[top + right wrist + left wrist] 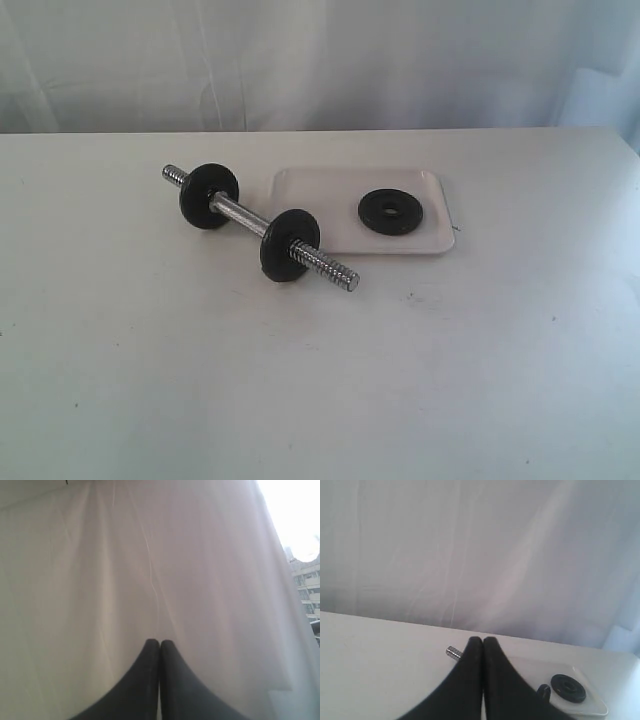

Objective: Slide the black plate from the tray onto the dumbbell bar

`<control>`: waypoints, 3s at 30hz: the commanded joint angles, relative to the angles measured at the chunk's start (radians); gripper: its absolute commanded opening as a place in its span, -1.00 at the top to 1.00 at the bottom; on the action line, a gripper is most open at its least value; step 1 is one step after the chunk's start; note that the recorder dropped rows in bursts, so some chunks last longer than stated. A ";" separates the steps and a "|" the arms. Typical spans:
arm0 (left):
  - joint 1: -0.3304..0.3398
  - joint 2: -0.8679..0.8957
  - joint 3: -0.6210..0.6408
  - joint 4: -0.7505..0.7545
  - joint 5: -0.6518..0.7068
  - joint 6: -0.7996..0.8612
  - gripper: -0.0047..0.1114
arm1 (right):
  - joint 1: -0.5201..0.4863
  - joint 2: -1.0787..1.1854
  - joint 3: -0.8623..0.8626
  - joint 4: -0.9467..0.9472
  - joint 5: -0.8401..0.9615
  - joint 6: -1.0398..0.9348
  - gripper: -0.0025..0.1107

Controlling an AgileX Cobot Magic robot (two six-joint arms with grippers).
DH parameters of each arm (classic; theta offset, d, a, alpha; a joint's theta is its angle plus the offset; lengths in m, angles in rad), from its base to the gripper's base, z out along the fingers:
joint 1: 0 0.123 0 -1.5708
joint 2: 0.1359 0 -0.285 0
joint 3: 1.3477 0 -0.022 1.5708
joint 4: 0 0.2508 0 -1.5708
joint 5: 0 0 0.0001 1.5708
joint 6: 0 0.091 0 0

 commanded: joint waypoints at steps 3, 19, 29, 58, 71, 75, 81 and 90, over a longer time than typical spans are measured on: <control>-0.005 0.158 -0.204 0.072 0.140 0.000 0.92 | 0.003 0.142 -0.234 -0.030 0.182 0.000 0.96; -0.005 0.720 -0.619 0.168 0.457 0.139 0.92 | 0.003 0.647 -0.613 -0.030 0.396 -0.097 0.96; -0.005 1.044 -0.730 0.166 0.525 0.174 0.92 | 0.003 0.878 -0.621 -0.030 0.471 -0.189 0.96; -0.032 1.885 -1.362 -0.155 0.846 0.679 0.67 | 0.003 1.355 -0.725 0.075 0.753 -0.425 0.96; -0.191 2.079 -1.402 -0.312 0.766 1.505 -0.42 | 0.003 1.462 -0.729 0.075 0.756 -0.475 0.96; -0.207 2.116 -1.402 -0.323 0.768 1.705 -0.42 | 0.003 1.462 -0.729 0.075 0.758 -0.475 0.96; -0.222 2.158 -1.402 -0.348 0.760 1.816 -0.42 | 0.003 1.462 -0.729 0.068 0.760 -0.475 0.96; -0.252 2.214 -1.402 -0.407 0.743 2.024 -0.42 | 0.003 1.462 -0.729 0.068 0.758 -0.475 0.96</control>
